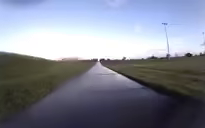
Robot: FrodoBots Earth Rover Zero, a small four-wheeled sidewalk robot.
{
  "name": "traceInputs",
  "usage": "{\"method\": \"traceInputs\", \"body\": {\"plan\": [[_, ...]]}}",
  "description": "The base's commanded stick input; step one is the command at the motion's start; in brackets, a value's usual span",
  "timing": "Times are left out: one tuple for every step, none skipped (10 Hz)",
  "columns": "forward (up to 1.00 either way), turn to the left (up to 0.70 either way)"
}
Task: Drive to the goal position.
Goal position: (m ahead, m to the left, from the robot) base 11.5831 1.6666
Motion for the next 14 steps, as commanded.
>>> {"method": "traceInputs", "body": {"plan": [[0.45, 0.0], [0.45, 0.0], [0.45, 0.0], [0.45, 0.0], [0.45, 0.0], [0.45, 0.0], [0.45, 0.0], [0.45, 0.0], [0.45, 0.0], [0.45, 0.0], [0.45, 0.0], [0.45, 0.0], [0.45, 0.0], [0.45, 0.0]]}}
